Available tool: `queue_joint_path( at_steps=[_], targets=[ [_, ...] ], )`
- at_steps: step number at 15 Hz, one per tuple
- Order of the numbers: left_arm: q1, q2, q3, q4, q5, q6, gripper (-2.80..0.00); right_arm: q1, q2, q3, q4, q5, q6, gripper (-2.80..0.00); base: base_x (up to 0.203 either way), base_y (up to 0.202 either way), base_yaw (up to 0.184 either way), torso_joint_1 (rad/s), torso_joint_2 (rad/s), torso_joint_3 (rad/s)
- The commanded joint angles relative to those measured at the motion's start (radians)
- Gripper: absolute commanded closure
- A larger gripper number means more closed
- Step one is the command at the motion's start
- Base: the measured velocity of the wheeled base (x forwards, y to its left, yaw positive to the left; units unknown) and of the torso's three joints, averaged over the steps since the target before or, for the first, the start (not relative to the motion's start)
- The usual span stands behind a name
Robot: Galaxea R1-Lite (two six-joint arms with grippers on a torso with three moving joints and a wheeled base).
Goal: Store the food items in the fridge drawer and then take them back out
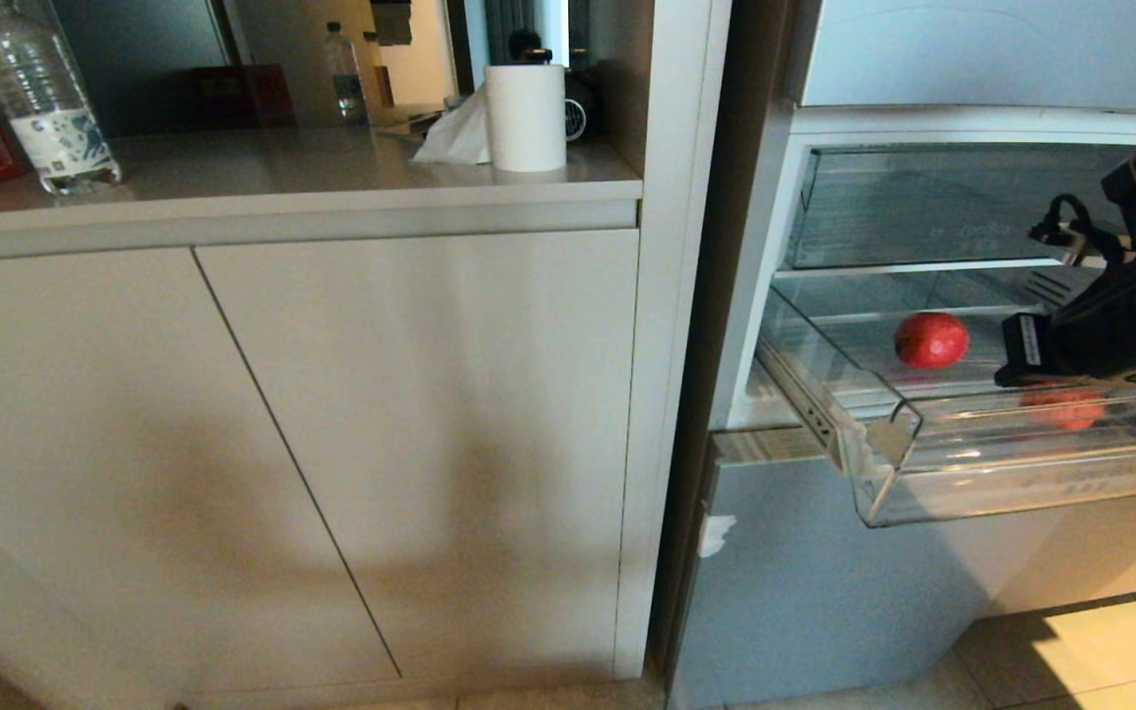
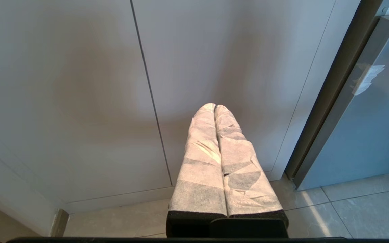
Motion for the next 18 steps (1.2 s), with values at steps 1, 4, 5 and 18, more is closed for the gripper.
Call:
queue_joint_path(
  at_steps=[1, 4, 5, 18],
  targets=[
    [0.0, 0.0, 0.0, 0.0, 0.0, 0.0, 0.0, -0.003, -0.057, 0.016, 0.062, 0.003, -0.002, 0.0, 0.0, 0.0, 0.0, 0.0, 0.0, 0.0],
    [0.0, 0.0, 0.0, 0.0, 0.0, 0.0, 0.0, -0.01, -0.15, 0.057, 0.115, 0.005, -0.004, 0.0, 0.0, 0.0, 0.0, 0.0, 0.0, 0.0],
    [0.0, 0.0, 0.0, 0.0, 0.0, 0.0, 0.0, -0.014, -0.178, 0.086, 0.119, 0.005, -0.007, 0.0, 0.0, 0.0, 0.0, 0.0, 0.0, 0.0],
    [0.0, 0.0, 0.0, 0.0, 0.0, 0.0, 0.0, -0.064, 0.182, -0.109, -0.166, -0.012, 0.002, 0.0, 0.0, 0.0, 0.0, 0.0, 0.0, 0.0]
  ],
)
